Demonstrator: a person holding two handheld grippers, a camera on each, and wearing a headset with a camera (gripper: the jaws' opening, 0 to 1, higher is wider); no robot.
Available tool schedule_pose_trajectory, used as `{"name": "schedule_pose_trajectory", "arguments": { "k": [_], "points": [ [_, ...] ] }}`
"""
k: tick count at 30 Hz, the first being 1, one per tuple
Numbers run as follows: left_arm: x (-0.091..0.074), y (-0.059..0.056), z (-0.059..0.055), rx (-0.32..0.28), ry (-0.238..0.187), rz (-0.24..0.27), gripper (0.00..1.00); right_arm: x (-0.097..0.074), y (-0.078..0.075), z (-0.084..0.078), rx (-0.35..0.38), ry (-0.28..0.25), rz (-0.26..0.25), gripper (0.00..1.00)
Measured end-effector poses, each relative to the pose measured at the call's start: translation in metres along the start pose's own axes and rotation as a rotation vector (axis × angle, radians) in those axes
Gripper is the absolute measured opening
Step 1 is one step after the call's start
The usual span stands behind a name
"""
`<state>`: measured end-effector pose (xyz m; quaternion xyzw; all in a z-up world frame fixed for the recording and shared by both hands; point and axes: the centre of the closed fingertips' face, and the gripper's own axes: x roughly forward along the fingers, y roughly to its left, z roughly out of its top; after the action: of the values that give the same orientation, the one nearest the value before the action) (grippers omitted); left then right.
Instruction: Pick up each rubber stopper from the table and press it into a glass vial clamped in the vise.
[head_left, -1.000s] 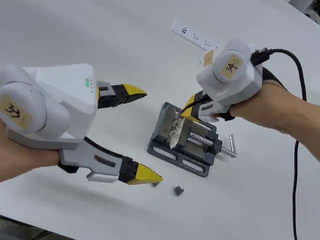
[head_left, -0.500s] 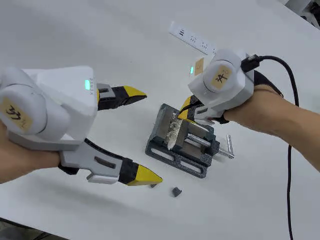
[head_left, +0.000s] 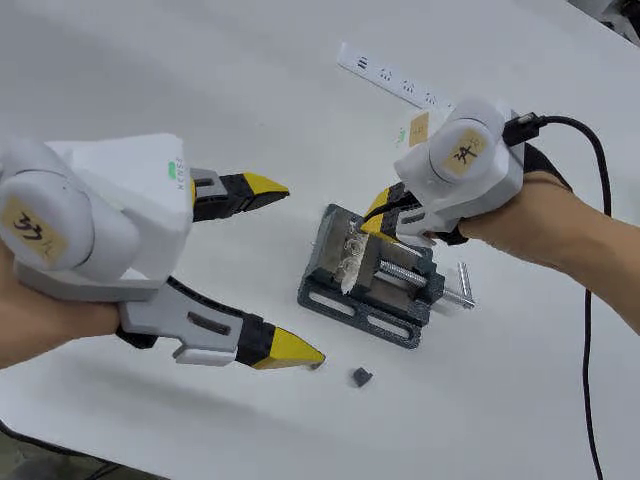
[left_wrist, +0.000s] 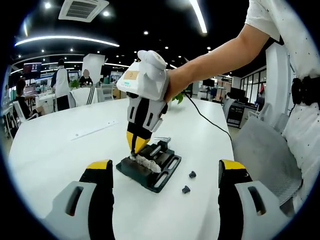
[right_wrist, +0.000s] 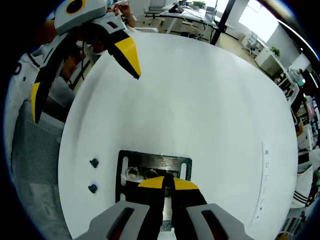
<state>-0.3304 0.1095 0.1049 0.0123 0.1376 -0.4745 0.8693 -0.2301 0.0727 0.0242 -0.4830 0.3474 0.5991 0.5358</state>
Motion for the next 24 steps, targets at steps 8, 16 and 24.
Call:
{"name": "schedule_pose_trajectory", "arguments": {
  "k": [8,16,24],
  "points": [
    [-0.0013,-0.0013,0.0005,0.004,0.007,-0.004,0.86,-0.0015,0.0011,0.0019,0.027,-0.02,-0.002,0.0],
    [-0.0029,-0.0027,0.001,0.007,0.013,-0.004,0.85,-0.0017,0.0002,0.0026,0.034,-0.031,-0.006,0.0],
    [-0.0027,-0.0046,0.0019,0.012,0.02,-0.011,0.85,-0.0024,-0.0004,0.0014,0.047,-0.041,-0.009,0.0]
  ]
}}
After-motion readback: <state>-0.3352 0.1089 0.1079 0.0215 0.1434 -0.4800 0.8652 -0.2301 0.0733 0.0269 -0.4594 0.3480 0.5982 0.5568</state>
